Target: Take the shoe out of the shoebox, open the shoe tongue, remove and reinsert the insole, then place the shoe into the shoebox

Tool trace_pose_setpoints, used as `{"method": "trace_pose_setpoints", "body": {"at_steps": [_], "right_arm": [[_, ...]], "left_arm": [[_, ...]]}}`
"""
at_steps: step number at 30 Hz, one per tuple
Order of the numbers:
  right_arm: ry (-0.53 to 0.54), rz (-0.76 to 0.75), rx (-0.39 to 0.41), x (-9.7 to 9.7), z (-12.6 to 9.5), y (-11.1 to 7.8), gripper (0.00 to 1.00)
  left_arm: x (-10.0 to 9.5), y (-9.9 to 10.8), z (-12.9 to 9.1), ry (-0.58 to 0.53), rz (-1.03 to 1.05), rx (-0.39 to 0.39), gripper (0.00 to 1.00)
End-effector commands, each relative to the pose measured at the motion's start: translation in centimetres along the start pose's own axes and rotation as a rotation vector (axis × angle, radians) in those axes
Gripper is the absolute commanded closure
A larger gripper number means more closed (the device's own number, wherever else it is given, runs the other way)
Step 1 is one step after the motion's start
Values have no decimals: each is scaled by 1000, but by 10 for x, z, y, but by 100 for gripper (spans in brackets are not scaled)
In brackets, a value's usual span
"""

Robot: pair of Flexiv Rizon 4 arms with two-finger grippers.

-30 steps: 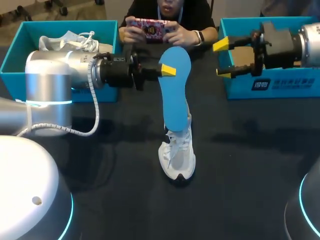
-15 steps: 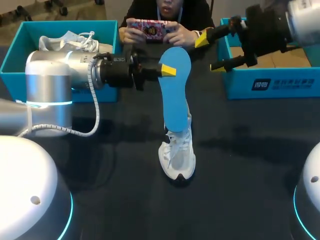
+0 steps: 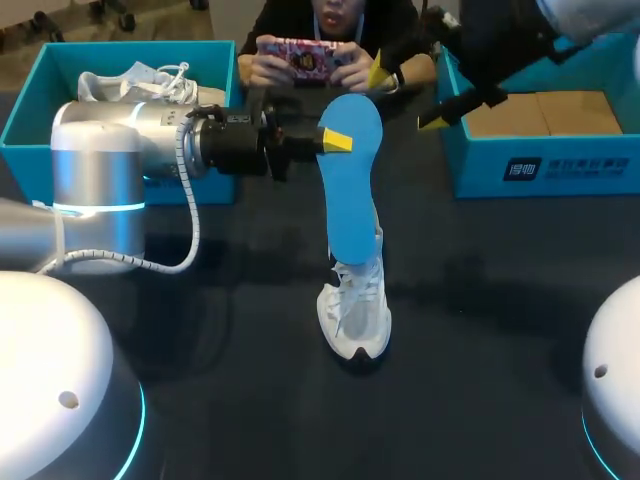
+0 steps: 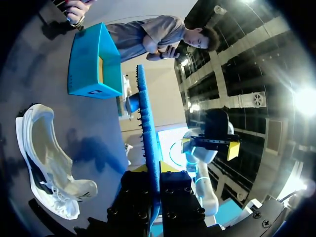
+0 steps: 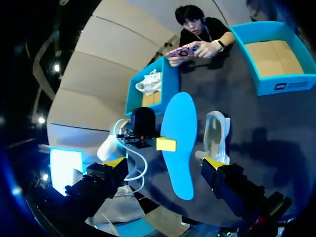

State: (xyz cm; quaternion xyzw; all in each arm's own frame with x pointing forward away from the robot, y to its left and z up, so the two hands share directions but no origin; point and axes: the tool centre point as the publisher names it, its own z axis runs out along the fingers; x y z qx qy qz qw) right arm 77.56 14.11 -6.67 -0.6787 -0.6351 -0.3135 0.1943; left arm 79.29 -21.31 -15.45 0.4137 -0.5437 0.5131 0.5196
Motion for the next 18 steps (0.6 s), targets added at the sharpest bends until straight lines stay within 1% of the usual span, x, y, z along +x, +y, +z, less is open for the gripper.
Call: {"method": "trace_pose_setpoints", "body": {"at_steps": [1,8,14,18], "right_arm": [[-365,-10,-5,9,-2,-4,0],[-547,19,15,20,3,-9,0],[-643,53,2,26,10,-11,0],[-662,66,-8,26,11,-12,0]], "left_arm": [[0,1,0,-2,-1,1,100],[0,1,0,-2,-1,1,100],[0,1,0,-2,-1,1,100],[0,1,0,-2,-1,1,100]]}}
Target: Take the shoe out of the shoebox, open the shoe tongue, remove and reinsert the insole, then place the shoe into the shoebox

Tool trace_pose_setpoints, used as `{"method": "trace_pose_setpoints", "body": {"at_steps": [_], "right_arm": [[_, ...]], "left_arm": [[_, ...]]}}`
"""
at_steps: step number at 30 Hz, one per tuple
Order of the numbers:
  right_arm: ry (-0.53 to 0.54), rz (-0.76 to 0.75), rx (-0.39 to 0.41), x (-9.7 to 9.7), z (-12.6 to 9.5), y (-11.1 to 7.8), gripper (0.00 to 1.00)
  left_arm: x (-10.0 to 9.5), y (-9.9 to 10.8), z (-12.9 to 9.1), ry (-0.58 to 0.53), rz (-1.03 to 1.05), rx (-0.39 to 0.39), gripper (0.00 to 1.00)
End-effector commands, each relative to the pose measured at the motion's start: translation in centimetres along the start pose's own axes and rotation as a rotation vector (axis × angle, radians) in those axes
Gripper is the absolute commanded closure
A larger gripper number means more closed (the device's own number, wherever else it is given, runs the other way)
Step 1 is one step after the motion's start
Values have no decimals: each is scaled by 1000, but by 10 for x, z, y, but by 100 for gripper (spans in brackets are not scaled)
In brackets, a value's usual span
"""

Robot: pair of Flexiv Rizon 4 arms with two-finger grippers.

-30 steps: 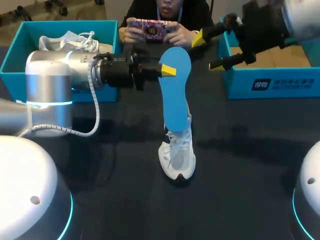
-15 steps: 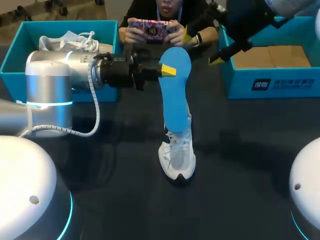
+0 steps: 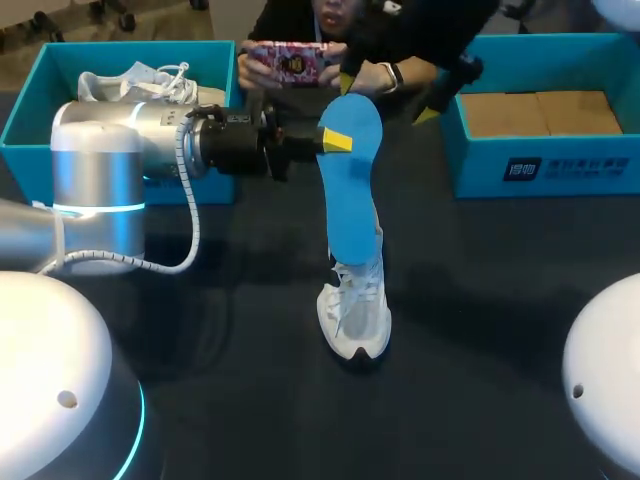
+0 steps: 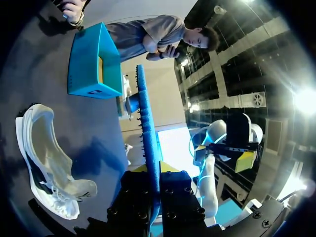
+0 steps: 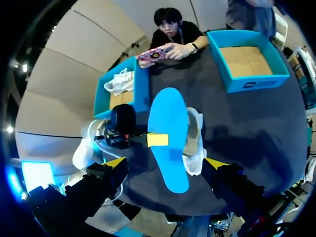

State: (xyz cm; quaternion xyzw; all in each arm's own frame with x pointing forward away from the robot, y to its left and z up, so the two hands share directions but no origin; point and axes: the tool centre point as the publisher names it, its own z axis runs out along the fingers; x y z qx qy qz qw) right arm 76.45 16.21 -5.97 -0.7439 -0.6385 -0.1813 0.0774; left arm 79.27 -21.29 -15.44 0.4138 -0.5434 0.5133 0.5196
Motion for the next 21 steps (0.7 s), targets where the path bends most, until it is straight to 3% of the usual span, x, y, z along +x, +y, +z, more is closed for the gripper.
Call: {"method": "trace_pose_setpoints", "body": {"at_steps": [1,7,21], "right_arm": [[-297,9,-3,6,2,0,0],[-356,6,-1,4,5,0,0],[-339,-33,-12,8,12,-9,0]], "left_arm": [[0,1,0,-2,-1,1,100],[0,1,0,-2,-1,1,100],[0,1,0,-2,-1,1,100]]}}
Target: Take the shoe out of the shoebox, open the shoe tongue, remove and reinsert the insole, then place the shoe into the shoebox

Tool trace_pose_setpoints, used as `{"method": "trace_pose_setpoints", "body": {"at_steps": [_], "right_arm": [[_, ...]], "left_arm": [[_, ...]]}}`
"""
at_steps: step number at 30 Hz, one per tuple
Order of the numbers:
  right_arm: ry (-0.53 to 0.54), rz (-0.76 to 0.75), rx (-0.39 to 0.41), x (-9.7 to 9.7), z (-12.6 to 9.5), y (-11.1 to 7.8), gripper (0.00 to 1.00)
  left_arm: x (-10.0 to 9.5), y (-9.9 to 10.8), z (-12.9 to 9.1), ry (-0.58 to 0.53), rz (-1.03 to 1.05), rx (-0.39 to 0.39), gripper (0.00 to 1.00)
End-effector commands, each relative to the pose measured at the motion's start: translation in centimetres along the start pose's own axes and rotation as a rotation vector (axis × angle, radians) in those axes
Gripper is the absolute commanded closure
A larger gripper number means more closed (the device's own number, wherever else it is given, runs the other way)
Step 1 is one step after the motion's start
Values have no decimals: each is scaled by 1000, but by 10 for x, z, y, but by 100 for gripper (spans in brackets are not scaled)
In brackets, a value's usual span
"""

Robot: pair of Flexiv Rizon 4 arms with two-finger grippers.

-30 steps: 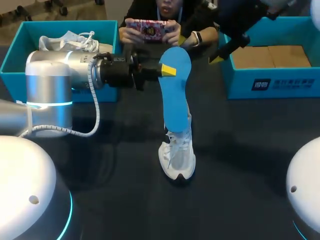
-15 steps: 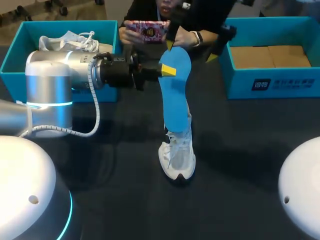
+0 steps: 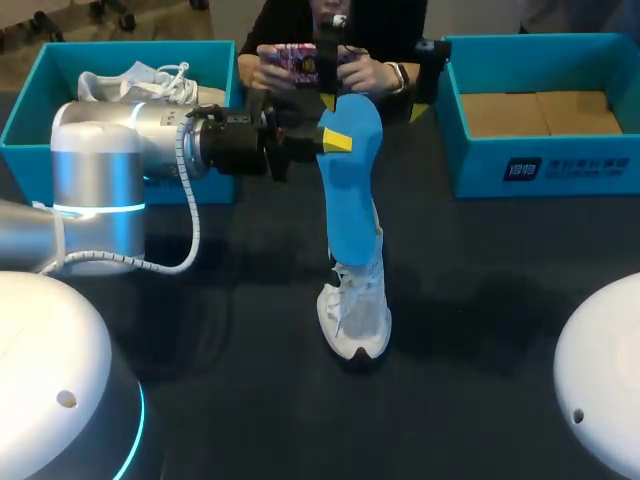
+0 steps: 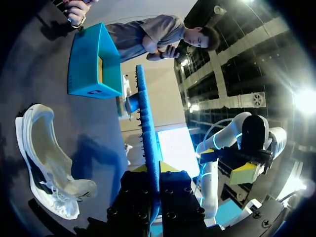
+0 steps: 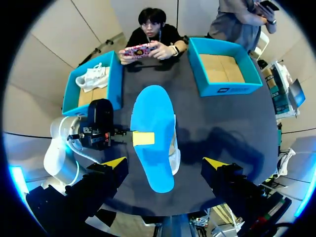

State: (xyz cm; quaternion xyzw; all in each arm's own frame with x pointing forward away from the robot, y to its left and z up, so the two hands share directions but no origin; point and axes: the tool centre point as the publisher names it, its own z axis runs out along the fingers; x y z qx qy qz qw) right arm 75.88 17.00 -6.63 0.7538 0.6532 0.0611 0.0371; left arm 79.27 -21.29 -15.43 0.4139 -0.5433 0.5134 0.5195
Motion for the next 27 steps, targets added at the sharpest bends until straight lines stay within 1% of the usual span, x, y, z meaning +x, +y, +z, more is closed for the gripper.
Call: {"method": "trace_pose_setpoints", "body": {"at_steps": [1,3,25,27], "right_arm": [[6,-7,-1,6,3,-2,0],[30,-20,-6,8,3,-5,0],[30,-20,-6,8,3,-5,0],[137,-26,-11,3,7,-4,0]], "left_arm": [[0,1,0,-3,0,0,100],[0,1,0,-3,0,0,100],[0,1,0,-3,0,0,100],[0,1,0,-3,0,0,100]]}}
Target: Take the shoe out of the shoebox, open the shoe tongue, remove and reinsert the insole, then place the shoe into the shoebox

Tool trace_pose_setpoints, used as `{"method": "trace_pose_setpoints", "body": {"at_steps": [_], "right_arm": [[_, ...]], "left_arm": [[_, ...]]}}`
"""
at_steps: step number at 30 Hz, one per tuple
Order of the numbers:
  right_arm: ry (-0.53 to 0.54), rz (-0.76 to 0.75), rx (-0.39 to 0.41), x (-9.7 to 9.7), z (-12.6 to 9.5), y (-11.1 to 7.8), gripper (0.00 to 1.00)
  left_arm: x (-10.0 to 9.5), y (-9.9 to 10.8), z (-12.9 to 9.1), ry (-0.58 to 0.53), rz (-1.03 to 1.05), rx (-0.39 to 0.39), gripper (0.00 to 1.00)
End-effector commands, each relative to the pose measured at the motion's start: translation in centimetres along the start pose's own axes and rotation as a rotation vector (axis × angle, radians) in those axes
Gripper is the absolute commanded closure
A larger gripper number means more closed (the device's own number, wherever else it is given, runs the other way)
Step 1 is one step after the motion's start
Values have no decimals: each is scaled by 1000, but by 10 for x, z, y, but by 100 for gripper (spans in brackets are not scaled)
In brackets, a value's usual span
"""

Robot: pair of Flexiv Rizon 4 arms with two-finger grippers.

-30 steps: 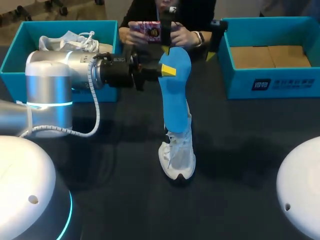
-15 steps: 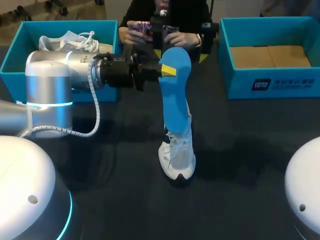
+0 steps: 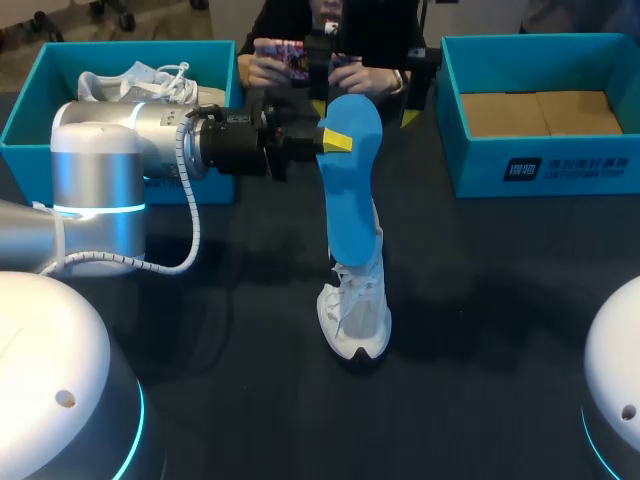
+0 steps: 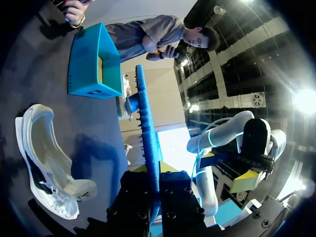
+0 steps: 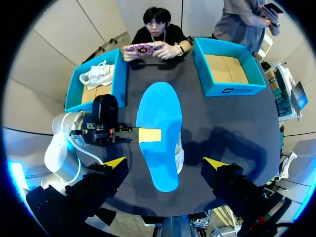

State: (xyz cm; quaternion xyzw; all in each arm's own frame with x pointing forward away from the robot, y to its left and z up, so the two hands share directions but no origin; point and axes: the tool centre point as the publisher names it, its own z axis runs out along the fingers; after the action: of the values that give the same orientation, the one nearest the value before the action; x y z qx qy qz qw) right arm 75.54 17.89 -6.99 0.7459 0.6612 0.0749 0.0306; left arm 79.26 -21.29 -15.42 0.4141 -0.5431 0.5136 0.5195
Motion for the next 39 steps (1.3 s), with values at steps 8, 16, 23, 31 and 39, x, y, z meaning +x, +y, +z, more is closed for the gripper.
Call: {"method": "trace_pose_setpoints", "body": {"at_steps": [8,16,23,31,39], "right_arm": [[239,-39,-10,-20,5,4,0],[346,-70,8,-32,6,7,0],[456,-78,21,-44,9,5,0],[600,-80,16,-56,14,2,0],[716,-108,40,-63,26,3,0]], "left_arm": [[0,0,0,-3,0,0,100],[0,0,0,-3,0,0,100],[0,0,0,-3,0,0,100],[0,0,0,-3,0,0,100],[0,0,0,-3,0,0,100]]}}
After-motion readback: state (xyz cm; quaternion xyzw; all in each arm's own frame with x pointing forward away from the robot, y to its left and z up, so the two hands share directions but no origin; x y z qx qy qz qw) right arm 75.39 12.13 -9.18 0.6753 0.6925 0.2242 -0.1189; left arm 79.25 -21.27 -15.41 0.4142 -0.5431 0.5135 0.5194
